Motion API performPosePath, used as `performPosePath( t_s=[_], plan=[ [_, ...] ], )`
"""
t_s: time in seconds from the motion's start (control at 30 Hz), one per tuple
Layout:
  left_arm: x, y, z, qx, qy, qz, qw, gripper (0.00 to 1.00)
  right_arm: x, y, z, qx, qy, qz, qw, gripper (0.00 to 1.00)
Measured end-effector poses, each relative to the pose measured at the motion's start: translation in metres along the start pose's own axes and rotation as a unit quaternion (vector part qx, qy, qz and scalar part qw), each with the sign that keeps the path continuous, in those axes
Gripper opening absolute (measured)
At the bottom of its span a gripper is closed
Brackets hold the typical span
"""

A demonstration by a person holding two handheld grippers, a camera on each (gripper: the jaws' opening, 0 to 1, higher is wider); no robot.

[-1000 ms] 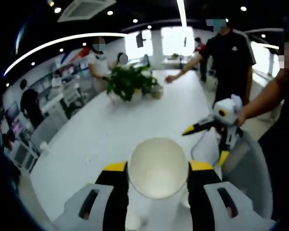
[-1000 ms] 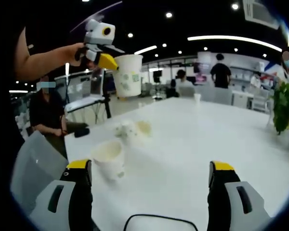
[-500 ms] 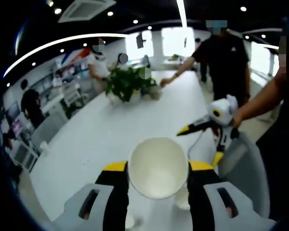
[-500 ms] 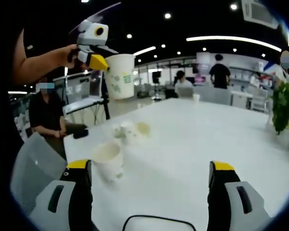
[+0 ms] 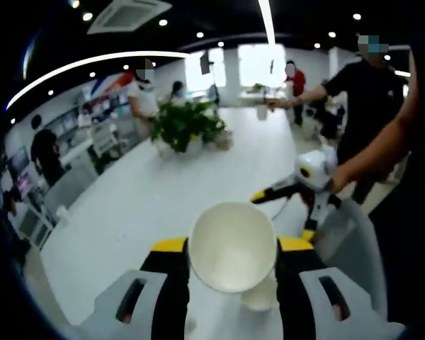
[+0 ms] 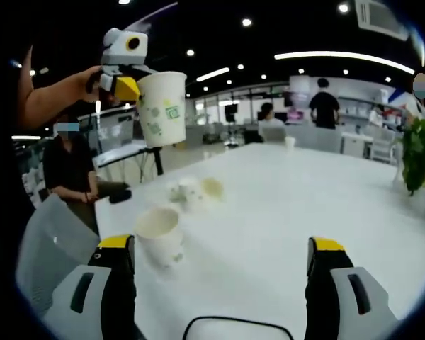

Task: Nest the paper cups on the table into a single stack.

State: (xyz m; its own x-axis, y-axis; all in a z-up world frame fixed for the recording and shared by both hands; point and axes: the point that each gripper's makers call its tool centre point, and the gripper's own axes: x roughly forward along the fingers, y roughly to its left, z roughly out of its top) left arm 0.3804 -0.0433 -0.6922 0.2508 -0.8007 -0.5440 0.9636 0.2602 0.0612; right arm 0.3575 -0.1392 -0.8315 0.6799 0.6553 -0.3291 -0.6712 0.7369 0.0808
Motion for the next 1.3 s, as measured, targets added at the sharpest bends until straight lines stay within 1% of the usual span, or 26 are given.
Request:
performPosePath(
  t_s=[0.13, 0.33, 0.5, 0.57, 0.63, 0.87, 1.07, 1.3],
  plan=[
    [-0.002, -0.002, -0.001, -0.005, -0.003, 0.004, 1.0000, 0.45, 0.000, 0.000, 0.000, 0.000, 0.000, 0.000, 1.0000, 1.00],
    [-0.004, -0.012, -0.002, -0.003, -0.002, 0.006, 1.0000, 0.45, 0.000, 0.000, -0.002, 0.002, 0.003, 0.001, 1.0000, 1.00],
    [-0.003, -0.021, -0.007, -0.006, -0.004, 0.004, 1.0000, 0.45, 0.000, -0.001, -0.004, 0.003, 0.003, 0.001, 1.0000, 1.00],
    [-0.002, -0.021, -0.010, -0.006, 0.000, 0.005, 1.0000, 0.45, 0.000, -0.001, -0.005, 0.004, 0.004, 0.001, 1.0000, 1.00],
    [-0.002, -0.022, -0.010, -0.010, -0.004, 0.006, 0.9999, 0.45, 0.000, 0.000, -0.005, 0.003, 0.005, 0.002, 1.0000, 1.00],
    [-0.002, -0.022, -0.014, -0.015, 0.002, 0.006, 0.9999, 0.45, 0.002, -0.002, -0.005, 0.003, 0.006, 0.003, 1.0000, 1.00],
    [0.003, -0.024, -0.022, -0.018, 0.000, 0.006, 0.9998, 0.45, 0.004, -0.002, -0.004, 0.003, 0.005, 0.004, 1.0000, 1.00],
    [0.011, -0.030, -0.032, -0.009, -0.003, 0.009, 0.9999, 0.44, 0.003, -0.001, -0.007, 0.005, 0.006, 0.004, 1.0000, 1.00]
  ],
)
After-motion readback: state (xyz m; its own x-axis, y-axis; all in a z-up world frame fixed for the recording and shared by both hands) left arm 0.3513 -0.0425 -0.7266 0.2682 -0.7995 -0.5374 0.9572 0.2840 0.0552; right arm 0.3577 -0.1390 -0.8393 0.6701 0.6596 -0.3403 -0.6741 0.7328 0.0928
